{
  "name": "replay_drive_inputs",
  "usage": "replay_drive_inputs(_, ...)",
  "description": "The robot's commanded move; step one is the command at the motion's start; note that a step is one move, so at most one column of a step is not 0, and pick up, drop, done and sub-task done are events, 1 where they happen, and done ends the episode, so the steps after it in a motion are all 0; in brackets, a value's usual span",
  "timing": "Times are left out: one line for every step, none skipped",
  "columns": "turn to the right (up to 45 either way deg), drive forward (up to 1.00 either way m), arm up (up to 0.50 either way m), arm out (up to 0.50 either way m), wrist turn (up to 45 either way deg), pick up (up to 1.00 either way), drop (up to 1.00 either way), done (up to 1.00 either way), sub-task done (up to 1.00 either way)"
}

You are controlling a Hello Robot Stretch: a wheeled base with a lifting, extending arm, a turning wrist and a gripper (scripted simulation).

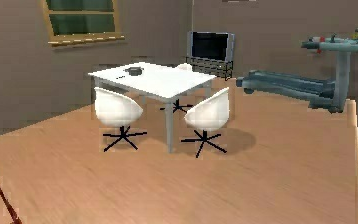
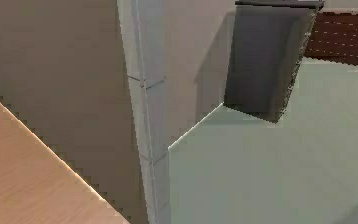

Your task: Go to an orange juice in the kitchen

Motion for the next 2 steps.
replay_drive_inputs(-18.0,0.00,0.00,0.00,0.0,0.00,0.00,0.00,0.00)
replay_drive_inputs(0.0,1.00,0.00,0.00,0.0,0.00,0.00,0.00,0.00)
